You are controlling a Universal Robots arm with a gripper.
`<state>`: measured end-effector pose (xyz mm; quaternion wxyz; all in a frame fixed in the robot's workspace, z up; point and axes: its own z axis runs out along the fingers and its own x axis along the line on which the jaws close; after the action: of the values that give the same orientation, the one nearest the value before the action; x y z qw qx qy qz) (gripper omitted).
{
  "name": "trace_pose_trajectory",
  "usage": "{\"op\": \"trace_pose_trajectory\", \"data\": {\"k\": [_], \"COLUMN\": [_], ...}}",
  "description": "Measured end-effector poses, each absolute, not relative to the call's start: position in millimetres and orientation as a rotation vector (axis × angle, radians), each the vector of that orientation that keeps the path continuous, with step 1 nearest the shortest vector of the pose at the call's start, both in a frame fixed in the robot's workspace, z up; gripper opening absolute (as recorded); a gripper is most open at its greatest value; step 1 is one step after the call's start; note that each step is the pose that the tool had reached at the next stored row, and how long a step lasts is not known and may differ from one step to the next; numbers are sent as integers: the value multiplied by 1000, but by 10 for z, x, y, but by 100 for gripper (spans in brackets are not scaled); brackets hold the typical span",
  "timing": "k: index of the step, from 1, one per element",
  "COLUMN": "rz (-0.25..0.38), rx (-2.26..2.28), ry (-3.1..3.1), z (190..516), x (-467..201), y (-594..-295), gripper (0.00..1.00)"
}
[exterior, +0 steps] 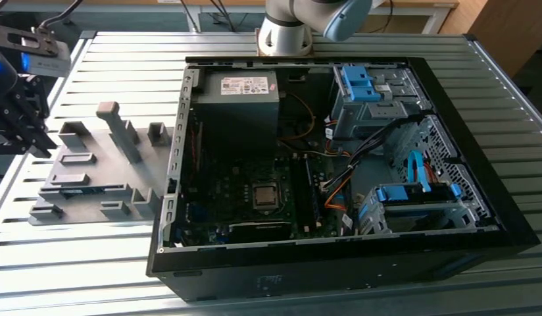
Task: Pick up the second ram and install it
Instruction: 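Pick up the second ram and move it above second insertion slot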
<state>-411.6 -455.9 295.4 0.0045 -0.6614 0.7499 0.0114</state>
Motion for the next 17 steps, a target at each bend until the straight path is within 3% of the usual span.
{"op": "trace_pose_trajectory", "data": {"k": [17], "rz": [36], "rx": [-2084], "ry": [2339], "z": [2763], "x": [-4116], "y": [-4594], "gripper": [24]}}
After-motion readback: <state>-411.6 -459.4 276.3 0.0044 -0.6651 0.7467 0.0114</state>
